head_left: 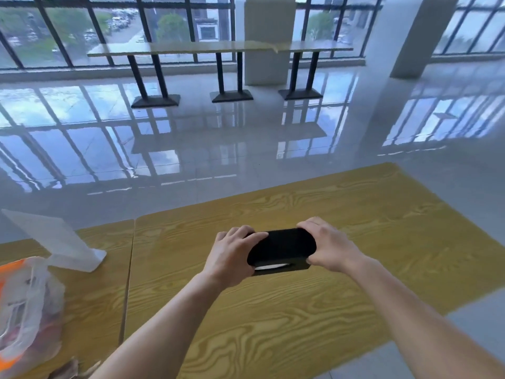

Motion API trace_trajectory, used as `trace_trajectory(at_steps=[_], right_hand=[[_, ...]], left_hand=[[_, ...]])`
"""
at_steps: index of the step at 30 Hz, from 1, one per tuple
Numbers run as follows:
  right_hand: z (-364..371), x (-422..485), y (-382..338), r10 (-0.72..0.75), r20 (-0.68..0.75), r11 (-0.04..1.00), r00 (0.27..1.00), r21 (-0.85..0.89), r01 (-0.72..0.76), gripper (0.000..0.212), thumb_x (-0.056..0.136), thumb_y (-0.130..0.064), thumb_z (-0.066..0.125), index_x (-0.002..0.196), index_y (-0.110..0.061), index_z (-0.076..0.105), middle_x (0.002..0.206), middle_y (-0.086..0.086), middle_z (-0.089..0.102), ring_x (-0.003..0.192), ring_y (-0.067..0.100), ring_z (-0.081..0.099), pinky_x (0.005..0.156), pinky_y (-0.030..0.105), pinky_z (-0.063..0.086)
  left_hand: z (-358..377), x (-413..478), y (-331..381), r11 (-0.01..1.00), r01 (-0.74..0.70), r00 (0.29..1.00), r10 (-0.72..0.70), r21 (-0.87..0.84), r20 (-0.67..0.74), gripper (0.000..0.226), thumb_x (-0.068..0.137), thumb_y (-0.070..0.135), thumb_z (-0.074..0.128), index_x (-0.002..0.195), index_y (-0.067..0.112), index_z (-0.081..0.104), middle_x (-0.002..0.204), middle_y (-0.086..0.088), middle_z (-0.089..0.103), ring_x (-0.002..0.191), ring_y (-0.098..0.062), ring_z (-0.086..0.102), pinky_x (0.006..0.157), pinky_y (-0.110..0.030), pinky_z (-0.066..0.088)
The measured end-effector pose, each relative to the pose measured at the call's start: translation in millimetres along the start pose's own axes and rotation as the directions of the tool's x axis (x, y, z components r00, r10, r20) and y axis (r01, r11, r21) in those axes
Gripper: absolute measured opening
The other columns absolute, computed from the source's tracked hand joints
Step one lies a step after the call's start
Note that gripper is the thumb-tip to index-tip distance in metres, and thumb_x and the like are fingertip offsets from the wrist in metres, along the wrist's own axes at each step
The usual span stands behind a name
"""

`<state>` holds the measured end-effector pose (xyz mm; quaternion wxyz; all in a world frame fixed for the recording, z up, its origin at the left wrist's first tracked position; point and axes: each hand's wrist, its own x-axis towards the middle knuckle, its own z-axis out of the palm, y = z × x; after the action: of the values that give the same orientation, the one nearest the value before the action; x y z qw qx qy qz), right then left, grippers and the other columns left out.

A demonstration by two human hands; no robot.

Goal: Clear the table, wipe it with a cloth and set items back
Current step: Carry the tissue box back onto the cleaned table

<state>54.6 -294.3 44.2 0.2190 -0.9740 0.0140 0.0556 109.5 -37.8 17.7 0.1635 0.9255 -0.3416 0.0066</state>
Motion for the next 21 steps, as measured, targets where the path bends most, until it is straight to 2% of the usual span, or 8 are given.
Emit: trace_trajectory(at_steps=[3,10,16,21], right_hand=[[-14,-15,40,0.057,-0.023,0.998,0.998,0.005,-0.057,0.076,0.064,-0.012,0.073,0.134,-0.029,0.048,0.129,-0.019,0.043,0.097,0.012,0.055,0.072,0.028,0.052],[-56,-37,138,0.141,-0.069,0.990,0.988,0.016,-0.140,0.070,0.066,-0.014,0.072,0.130,-0.030,0.049,0.125,-0.017,0.045,0.093,0.017,0.058,0.072,0.031,0.054],[-87,-44,213,0.193,-0.106,0.981,0.976,0.011,-0.192,0.074,0.066,-0.015,0.073,0.134,-0.028,0.047,0.125,-0.015,0.044,0.098,0.014,0.055,0.070,0.025,0.048],[-100,-41,250,0.273,-0.126,0.962,0.954,0.037,-0.270,0.075,0.068,-0.014,0.075,0.136,-0.026,0.047,0.131,-0.010,0.045,0.106,0.016,0.056,0.079,0.026,0.050]], left_hand=[[11,27,34,0.999,-0.046,0.998,0.046,-0.003,0.030,0.079,0.071,0.027,0.071,0.142,0.044,0.040,0.136,0.016,0.046,0.124,-0.013,0.041,0.104,-0.035,0.031],[45,104,117,0.994,-0.110,0.992,0.110,-0.005,0.065,0.078,0.072,0.024,0.070,0.141,0.045,0.041,0.136,0.019,0.045,0.126,-0.011,0.038,0.104,-0.030,0.028],[70,166,176,0.985,-0.174,0.981,0.175,-0.013,0.083,0.076,0.073,0.024,0.070,0.140,0.045,0.042,0.136,0.020,0.046,0.125,-0.010,0.038,0.106,-0.030,0.027],[89,213,200,0.970,-0.243,0.965,0.244,-0.028,0.092,0.073,0.074,0.020,0.069,0.138,0.045,0.044,0.132,0.015,0.048,0.124,-0.012,0.041,0.109,-0.031,0.026]])
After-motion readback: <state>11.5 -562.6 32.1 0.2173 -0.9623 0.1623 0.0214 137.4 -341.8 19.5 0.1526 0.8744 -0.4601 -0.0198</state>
